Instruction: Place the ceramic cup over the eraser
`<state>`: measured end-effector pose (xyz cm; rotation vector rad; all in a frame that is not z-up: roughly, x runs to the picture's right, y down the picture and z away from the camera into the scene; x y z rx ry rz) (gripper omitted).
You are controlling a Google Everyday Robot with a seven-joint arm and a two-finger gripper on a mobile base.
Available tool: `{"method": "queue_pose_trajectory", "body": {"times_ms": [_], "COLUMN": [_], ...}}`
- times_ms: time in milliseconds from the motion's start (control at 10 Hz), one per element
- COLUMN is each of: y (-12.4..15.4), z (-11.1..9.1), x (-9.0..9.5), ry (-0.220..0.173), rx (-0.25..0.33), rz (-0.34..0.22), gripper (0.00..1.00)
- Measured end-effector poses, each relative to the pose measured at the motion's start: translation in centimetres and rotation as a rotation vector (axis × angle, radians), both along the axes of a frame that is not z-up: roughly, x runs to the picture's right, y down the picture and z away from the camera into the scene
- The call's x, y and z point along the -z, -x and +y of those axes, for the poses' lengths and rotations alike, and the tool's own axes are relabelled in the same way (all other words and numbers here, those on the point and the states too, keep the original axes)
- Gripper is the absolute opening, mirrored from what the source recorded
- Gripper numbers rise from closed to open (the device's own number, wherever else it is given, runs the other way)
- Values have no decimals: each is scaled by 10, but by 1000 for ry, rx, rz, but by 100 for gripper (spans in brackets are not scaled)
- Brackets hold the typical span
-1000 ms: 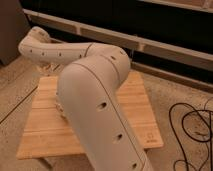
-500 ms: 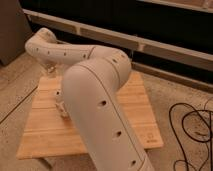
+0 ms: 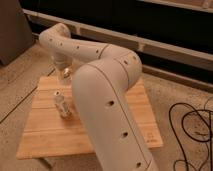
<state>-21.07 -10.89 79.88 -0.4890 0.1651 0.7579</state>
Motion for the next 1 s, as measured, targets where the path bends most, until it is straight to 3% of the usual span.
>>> {"method": "queue_pose_trajectory", "body": {"times_ms": [100, 300, 500, 1000], "y": [4, 15, 18, 17], "z": [-19, -34, -34, -27], "x": [12, 27, 35, 36], "ry": [-31, -55, -55, -53], "rx": [35, 90, 123, 109], "rz": [2, 0, 3, 6], "gripper": [0, 0, 0, 0]}}
